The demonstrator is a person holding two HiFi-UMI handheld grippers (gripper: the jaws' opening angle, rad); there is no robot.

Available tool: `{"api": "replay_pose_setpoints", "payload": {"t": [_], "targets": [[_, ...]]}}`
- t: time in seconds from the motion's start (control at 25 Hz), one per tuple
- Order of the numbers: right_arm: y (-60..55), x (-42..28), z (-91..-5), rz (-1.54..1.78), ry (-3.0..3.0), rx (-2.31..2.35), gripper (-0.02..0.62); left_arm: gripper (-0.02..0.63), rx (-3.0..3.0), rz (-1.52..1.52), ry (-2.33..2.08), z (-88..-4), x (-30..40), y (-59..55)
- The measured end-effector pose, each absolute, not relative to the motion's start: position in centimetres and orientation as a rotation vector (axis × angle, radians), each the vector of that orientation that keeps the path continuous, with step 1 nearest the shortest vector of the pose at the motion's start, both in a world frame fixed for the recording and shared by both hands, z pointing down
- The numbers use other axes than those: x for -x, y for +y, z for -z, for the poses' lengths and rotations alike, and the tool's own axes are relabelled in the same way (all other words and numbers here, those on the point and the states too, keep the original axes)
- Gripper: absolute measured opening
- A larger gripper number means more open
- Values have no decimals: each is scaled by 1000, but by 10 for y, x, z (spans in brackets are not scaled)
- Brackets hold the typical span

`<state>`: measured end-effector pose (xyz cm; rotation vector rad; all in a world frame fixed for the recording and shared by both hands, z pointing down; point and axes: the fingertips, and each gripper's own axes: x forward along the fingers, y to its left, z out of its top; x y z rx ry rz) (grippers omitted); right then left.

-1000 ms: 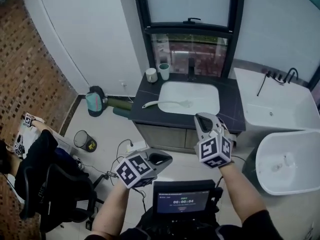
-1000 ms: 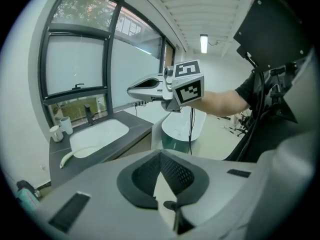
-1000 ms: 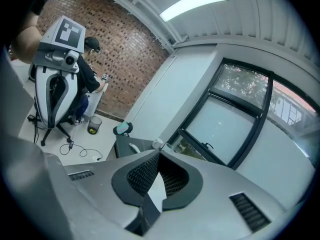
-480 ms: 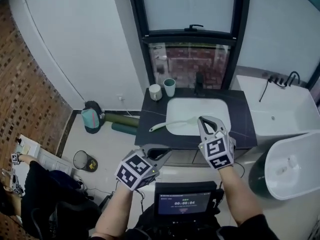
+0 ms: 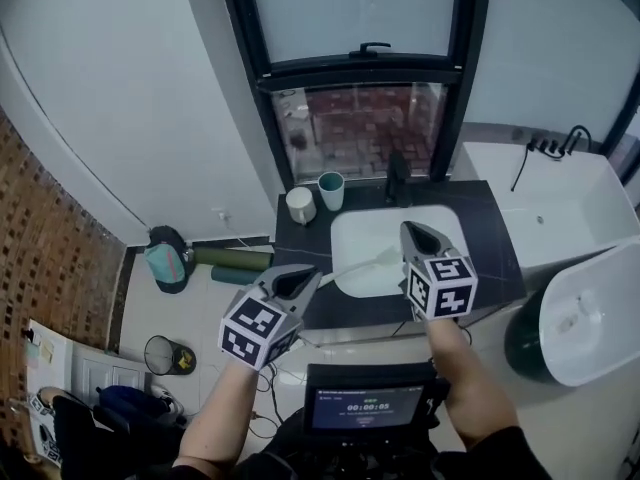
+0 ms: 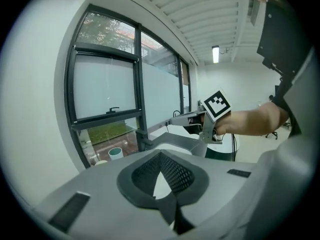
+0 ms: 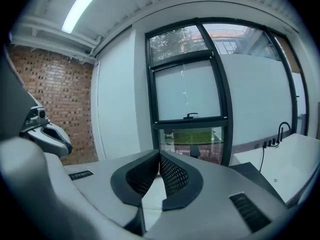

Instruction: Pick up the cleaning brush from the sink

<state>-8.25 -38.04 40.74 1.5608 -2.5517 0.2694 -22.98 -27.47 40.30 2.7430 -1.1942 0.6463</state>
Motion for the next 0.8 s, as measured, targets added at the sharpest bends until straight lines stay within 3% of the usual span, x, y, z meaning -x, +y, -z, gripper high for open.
{"api": "replay_pose_setpoints", "payload": {"t": [0.32, 0.36, 0.4, 0.6, 0.64, 0.68, 0.8], "targets": [[-466, 125, -443, -597, -2496, -1640, 6, 9, -2640, -669, -1277, -417, 294, -382], [-478, 131, -449, -668, -2484, -1675, 86, 9, -2633, -676, -1273, -422, 307, -397], [-489, 137, -457, -736, -2461, -1716, 106, 9, -2633, -694, -1263, -428, 319, -411], [-529, 166, -520, -1058, -2264, -1886, 107, 11, -2661, -801, -1198, -462, 381, -475], [-535, 172, -533, -1106, -2224, -1905, 126, 11, -2667, -808, -1198, -468, 390, -488], [-542, 177, -545, -1149, -2184, -1920, 193, 11, -2672, -813, -1198, -474, 397, -501], [-557, 182, -582, -1255, -2047, -1954, 195, 11, -2669, -821, -1175, -493, 402, -532]]}}
